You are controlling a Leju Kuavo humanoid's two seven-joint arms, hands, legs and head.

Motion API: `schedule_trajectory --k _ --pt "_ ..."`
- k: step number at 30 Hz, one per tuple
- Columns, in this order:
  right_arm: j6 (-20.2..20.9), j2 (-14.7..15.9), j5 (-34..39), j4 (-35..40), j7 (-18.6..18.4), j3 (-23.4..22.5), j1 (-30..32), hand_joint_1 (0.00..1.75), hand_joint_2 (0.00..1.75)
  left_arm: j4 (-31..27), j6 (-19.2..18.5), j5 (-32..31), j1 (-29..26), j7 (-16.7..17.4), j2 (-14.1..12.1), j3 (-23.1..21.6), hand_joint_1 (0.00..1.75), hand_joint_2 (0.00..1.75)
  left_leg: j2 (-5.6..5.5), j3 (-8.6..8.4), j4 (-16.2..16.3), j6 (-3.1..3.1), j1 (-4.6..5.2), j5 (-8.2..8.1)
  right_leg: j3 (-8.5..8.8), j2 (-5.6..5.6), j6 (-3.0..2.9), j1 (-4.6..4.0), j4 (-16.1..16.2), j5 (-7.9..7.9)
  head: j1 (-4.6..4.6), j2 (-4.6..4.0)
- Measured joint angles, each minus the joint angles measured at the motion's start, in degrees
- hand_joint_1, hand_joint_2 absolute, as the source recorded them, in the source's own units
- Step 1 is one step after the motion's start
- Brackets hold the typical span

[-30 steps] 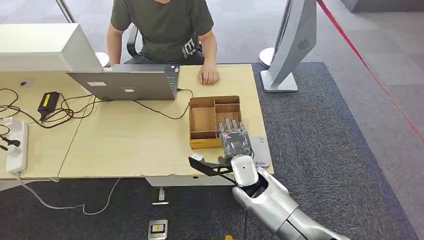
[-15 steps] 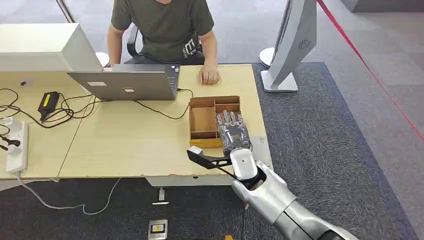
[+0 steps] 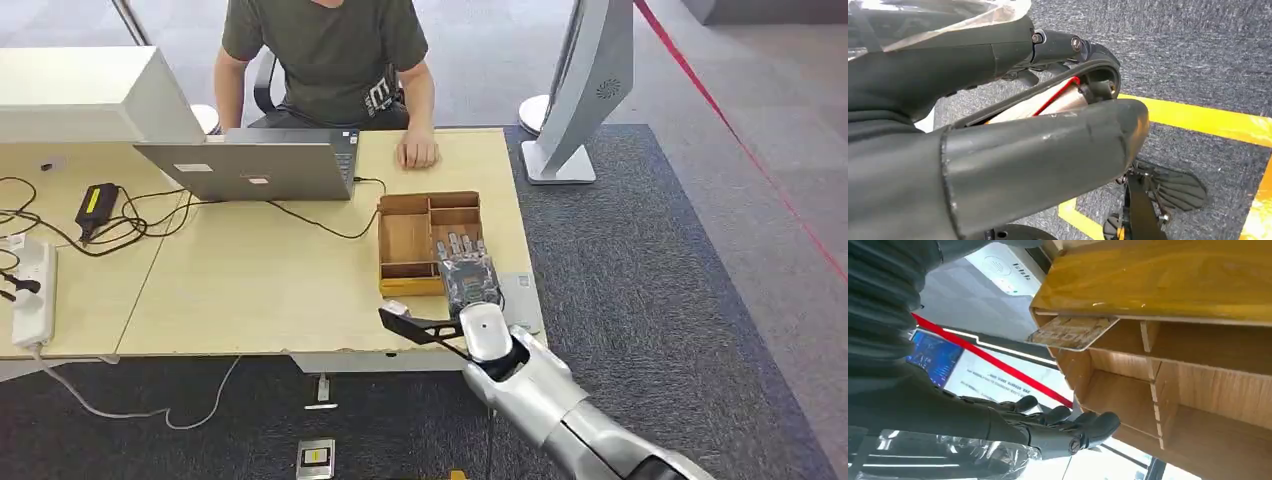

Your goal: Pass the card to the sensor for recognition and then transmit it.

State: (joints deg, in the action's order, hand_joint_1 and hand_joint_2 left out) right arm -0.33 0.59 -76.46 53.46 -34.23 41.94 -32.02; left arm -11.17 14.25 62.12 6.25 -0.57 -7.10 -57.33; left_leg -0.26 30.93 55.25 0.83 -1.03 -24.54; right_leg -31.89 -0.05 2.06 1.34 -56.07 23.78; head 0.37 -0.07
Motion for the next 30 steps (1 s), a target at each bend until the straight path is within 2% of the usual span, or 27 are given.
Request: schedule_trajectory --k 12,13,30 --pt "-1.9 -0.3 0.2 -2.4 0.6 0.0 -0.7 0.00 1.75 0.0 0.0 -0.2 0.0 -0.1 0.0 0.0 0.00 0.00 0.00 0.00 0.0 0.00 0.00 0.00 0.00 0.00 0.00 0.00 0.0 0.00 0.00 -0.02" --pt "-2.0 -0.3 0.3 -2.5 0.7 0.0 -0.7 1.75 1.75 0.0 0.1 -0.2 0.0 -0.1 0.0 0.0 0.00 0.00 0.00 0.00 0.0 0.00 0.00 0.00 0.00 0.00 0.00 0.00 0.0 0.00 0.02 0.00" --pt "-2.0 -1.2 3.2 -5.7 2.2 -0.3 -2.1 1.75 1.75 0.0 0.2 -0.4 0.0 0.2 0.0 0.0 0.00 0.00 0.00 -0.01 0.0 0.00 0.00 0.00 0.00 0.00 0.00 0.00 0.0 0.00 0.00 0.00"
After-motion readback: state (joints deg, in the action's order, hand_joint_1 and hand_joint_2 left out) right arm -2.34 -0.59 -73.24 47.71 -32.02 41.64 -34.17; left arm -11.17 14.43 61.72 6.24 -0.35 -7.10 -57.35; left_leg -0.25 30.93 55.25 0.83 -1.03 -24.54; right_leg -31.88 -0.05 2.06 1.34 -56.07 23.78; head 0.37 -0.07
